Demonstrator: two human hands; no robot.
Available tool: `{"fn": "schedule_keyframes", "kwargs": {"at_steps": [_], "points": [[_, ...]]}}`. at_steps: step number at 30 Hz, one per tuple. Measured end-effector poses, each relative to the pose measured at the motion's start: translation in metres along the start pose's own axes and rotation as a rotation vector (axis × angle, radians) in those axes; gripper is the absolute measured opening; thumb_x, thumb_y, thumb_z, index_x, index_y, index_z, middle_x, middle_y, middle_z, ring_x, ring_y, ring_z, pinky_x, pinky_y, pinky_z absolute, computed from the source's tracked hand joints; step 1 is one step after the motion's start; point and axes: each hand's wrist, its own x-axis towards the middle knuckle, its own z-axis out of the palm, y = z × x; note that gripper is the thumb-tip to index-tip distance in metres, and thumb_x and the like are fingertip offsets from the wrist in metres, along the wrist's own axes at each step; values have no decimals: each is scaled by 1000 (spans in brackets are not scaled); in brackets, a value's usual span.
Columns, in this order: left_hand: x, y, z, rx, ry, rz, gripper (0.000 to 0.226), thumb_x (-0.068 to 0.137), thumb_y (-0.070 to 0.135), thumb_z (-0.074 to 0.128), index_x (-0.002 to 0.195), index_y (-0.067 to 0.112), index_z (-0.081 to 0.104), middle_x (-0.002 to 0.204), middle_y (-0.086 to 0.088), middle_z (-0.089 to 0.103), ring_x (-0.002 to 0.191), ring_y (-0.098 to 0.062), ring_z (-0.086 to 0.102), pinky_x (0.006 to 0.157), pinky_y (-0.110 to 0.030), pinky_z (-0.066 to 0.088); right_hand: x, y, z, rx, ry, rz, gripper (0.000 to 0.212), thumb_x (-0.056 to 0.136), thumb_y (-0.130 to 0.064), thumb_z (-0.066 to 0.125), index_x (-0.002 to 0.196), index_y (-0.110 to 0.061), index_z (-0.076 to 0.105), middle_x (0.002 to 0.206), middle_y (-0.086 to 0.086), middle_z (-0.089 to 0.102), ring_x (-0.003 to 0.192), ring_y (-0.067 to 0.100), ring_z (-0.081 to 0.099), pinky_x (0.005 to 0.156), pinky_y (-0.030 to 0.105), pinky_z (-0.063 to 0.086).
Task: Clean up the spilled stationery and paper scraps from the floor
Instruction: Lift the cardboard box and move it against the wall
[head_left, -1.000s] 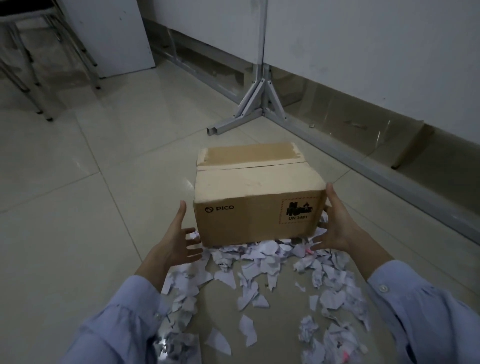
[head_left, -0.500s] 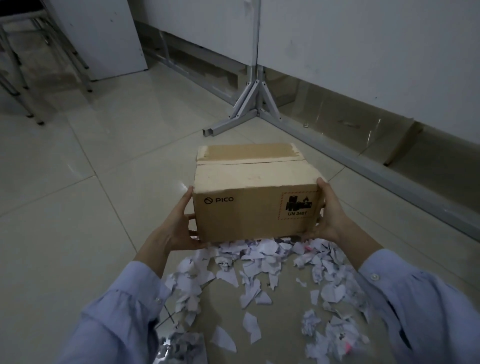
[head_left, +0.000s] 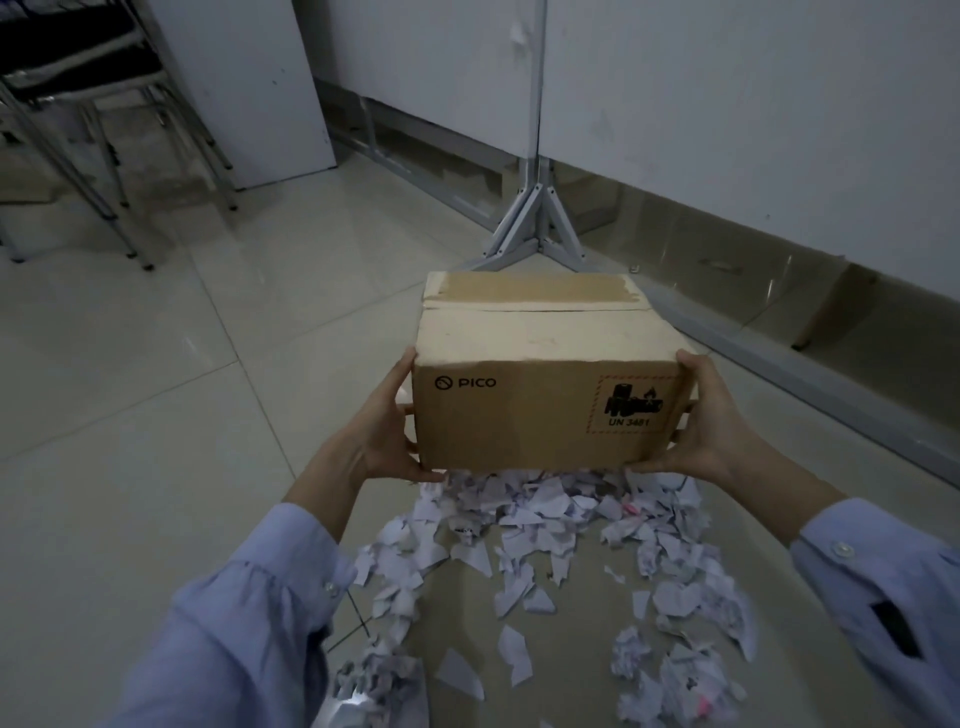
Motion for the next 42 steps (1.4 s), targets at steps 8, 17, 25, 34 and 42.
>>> {"fn": "schedule_keyframes", "kwargs": {"at_steps": [8,17,25,34,42], "points": [[13,7,-1,-71,16,83,95,53,70,65,128,15,46,128,-25,44,115,-43,48,84,-46,51,24,-18,12,81,-69,-46,32,89,-49,48,87,-18,54,94,10,54,84,30,48,108,61,28],[8,19,15,-177,132,162,87,42,62,67,116,19,54,126,-20,46,109,-36,49,75,-38,52,45,-51,32,143,-104,-4,23,87,-42,52,90,-19,54,101,5,57,96,25,54,101,52,39],[-75,28,41,-269,188,122,68,44,56,65,106,26,59,114,-9,52,105,-28,50,96,-45,45,-19,-83,41,142,-29,86,21,89,-36,51,84,-16,53,90,4,56,90,24,57,90,49,49],[-165,64,88,-285,242,55,88,47,55,65,127,21,51,116,-11,52,101,-28,53,81,-37,54,-90,-144,44,108,46,166,19,91,-33,49,83,-16,53,94,6,52,90,24,55,87,45,49],[-213,62,93,-244,216,33,78,51,55,64,123,26,53,119,-7,56,111,-29,52,93,-43,48,-123,-158,41,55,27,245,19,91,-33,50,82,-16,51,94,5,52,88,23,55,94,46,45]]}}
